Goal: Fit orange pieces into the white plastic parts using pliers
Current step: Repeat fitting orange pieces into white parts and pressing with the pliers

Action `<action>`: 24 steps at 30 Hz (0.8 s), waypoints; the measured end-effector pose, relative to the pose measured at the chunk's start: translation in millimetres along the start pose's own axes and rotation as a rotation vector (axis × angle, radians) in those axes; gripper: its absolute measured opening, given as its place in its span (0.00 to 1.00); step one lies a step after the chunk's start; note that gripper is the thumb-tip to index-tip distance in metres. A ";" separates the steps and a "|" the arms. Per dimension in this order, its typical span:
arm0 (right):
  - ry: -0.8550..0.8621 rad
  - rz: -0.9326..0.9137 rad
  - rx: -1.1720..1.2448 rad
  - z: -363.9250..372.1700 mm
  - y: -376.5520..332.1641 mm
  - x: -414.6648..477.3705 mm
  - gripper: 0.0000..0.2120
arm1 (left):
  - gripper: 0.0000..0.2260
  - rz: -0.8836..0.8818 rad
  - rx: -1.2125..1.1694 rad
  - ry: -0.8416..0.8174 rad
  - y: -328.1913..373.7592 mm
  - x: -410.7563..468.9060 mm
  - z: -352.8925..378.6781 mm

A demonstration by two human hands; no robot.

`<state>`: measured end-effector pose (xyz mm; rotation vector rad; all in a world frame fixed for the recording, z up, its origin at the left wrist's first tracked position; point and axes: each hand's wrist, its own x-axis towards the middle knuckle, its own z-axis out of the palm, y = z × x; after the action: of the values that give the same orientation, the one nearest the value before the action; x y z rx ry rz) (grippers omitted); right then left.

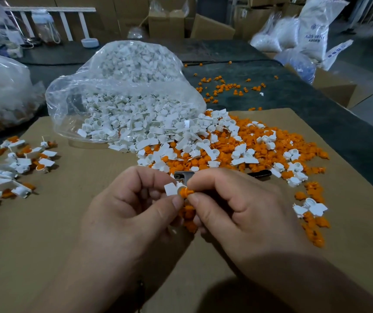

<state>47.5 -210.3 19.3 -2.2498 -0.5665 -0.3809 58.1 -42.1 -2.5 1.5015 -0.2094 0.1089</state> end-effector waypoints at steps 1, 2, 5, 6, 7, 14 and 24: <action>0.011 -0.037 -0.075 -0.3 -0.7 0.4 0.07 | 0.11 0.006 0.024 -0.003 -0.2 -0.8 -0.1; 0.018 -0.063 -0.133 -0.2 -1.6 0.9 0.05 | 0.12 0.017 0.060 -0.006 -0.5 -1.0 0.0; 0.023 -0.072 -0.192 0.2 -3.0 1.9 0.04 | 0.13 0.032 0.129 -0.002 -2.1 -1.6 0.3; 0.023 -0.063 -0.195 -0.2 -2.9 2.4 0.05 | 0.13 0.032 0.134 0.003 -2.9 -1.7 -0.3; 0.018 -0.054 -0.200 -0.8 -3.2 2.6 0.05 | 0.13 0.034 0.142 0.005 -3.4 -1.6 -0.8; -0.081 -0.036 -0.296 -3.0 -10.0 3.5 0.07 | 0.14 0.036 0.192 -0.010 -8.0 -1.6 -3.7; -0.319 0.019 -0.390 -5.1 -14.8 9.2 0.12 | 0.12 -0.015 0.159 -0.003 -11.7 -1.3 0.2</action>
<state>47.4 -202.6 35.7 -2.7155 -0.6797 -0.1269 59.1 -43.0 -14.2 1.6614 -0.1958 0.1136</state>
